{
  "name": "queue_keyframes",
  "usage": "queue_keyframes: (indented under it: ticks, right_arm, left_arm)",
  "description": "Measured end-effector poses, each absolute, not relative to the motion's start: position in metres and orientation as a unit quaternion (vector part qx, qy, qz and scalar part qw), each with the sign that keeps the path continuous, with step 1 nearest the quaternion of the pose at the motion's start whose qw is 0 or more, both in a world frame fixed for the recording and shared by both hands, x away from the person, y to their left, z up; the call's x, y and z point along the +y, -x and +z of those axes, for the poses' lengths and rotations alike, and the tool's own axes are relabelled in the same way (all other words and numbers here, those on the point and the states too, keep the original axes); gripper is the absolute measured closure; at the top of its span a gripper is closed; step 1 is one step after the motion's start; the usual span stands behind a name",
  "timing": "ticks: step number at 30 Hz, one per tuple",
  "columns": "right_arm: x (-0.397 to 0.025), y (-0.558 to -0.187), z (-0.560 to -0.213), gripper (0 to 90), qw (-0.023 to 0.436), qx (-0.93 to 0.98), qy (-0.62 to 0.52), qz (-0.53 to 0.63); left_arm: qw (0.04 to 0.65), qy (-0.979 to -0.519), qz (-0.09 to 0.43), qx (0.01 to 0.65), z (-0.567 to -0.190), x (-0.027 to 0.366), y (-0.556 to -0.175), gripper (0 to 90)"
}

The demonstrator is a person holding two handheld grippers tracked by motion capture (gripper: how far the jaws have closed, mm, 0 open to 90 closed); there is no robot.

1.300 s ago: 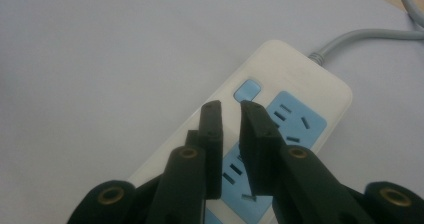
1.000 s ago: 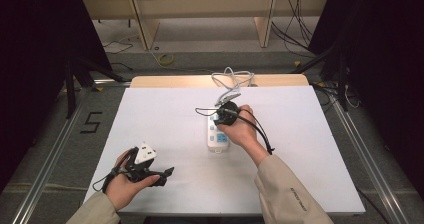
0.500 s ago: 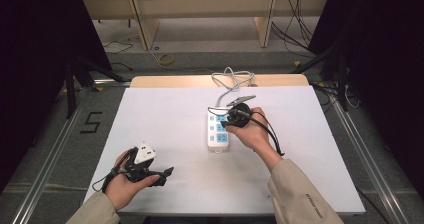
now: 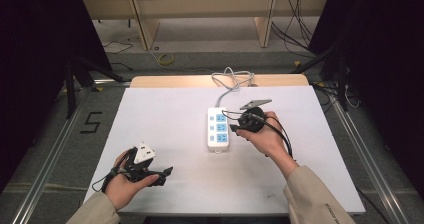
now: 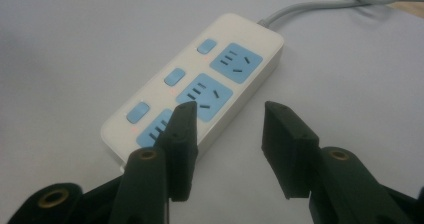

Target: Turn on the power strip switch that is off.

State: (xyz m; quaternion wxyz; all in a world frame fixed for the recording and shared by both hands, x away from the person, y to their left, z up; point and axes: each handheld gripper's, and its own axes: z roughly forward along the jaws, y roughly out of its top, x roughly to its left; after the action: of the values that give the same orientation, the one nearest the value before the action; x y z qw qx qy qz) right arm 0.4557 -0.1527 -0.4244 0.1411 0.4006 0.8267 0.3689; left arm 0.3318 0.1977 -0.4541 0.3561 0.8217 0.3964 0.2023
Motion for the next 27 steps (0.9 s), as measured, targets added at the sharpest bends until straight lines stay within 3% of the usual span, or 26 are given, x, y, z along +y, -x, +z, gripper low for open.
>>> queue_keyframes:
  ticks: [27]
  right_arm:
    - [-0.216, -0.398, -0.433, 39.2, 0.156, 0.802, -0.404, 0.412]
  left_arm:
    - [0.354, -0.822, 0.203, 0.397, -0.454, 0.199, -0.332, 13.4]
